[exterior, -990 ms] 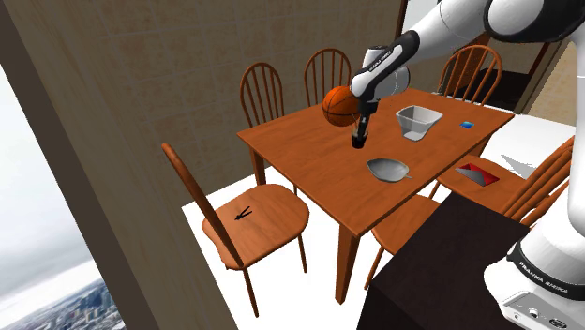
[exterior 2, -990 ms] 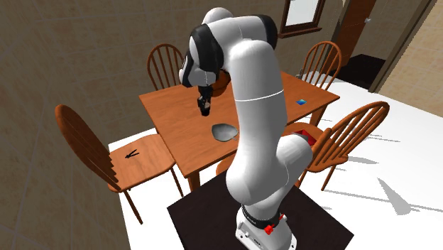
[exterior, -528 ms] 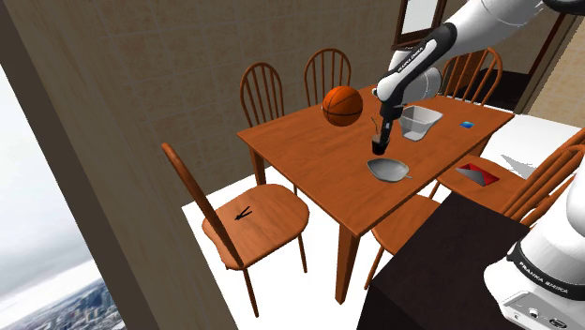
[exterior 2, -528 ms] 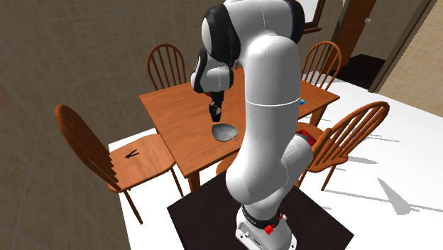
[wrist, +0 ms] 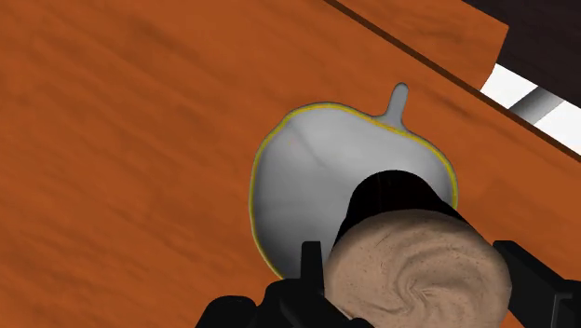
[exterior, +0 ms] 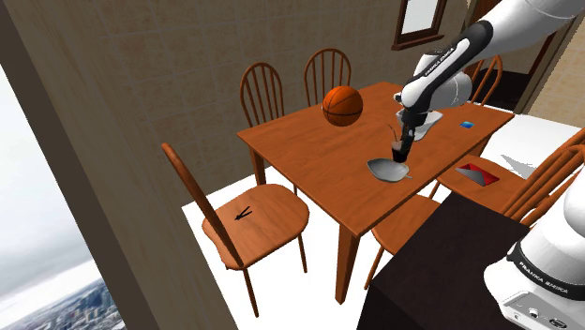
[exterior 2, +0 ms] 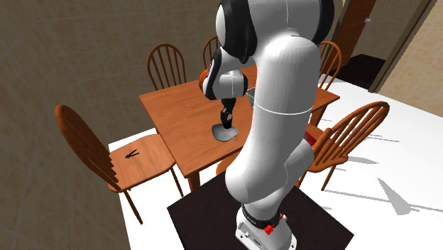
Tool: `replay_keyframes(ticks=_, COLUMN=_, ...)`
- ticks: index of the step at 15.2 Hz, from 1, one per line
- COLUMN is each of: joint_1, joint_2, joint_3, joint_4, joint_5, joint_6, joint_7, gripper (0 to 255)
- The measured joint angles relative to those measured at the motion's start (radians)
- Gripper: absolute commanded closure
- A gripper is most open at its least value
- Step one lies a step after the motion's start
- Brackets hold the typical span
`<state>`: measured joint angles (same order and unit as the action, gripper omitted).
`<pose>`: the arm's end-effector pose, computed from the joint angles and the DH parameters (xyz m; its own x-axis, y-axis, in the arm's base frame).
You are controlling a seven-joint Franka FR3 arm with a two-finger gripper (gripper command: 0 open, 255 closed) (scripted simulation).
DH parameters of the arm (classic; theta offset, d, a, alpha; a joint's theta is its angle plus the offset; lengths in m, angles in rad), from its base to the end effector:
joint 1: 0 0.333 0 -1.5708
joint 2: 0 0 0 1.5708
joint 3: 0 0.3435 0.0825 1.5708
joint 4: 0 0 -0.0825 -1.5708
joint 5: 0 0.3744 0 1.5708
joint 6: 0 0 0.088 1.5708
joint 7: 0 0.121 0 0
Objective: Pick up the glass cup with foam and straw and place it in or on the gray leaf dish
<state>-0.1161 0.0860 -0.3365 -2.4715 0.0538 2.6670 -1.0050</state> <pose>0.4379 -0.2150 0.2930 0.8702 0.4887 0.0628 0.4822 -0.8708 0.0960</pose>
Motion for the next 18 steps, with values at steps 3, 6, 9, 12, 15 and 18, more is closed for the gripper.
replay_keyframes(ticks=3, joint_1=-0.004, joint_2=0.037, joint_3=0.008, joint_4=-0.006, joint_5=0.03, joint_6=0.04, joint_7=-0.022, gripper=255)
replay_keyframes(ticks=6, joint_1=-0.01, joint_2=0.074, joint_3=0.019, joint_4=-0.008, joint_5=0.062, joint_6=0.077, joint_7=-0.045, gripper=255)
replay_keyframes(ticks=9, joint_1=-0.02, joint_2=0.121, joint_3=0.039, joint_4=-0.005, joint_5=0.102, joint_6=0.119, joint_7=-0.072, gripper=255)
replay_keyframes(ticks=12, joint_1=-0.035, joint_2=0.162, joint_3=0.059, joint_4=-0.003, joint_5=0.138, joint_6=0.155, joint_7=-0.1, gripper=255)
replay_keyframes(ticks=15, joint_1=-0.041, joint_2=0.173, joint_3=0.066, joint_4=-0.003, joint_5=0.148, joint_6=0.167, joint_7=-0.108, gripper=255)
replay_keyframes(ticks=18, joint_1=-0.042, joint_2=0.175, joint_3=0.068, joint_4=-0.003, joint_5=0.15, joint_6=0.169, joint_7=-0.109, gripper=255)
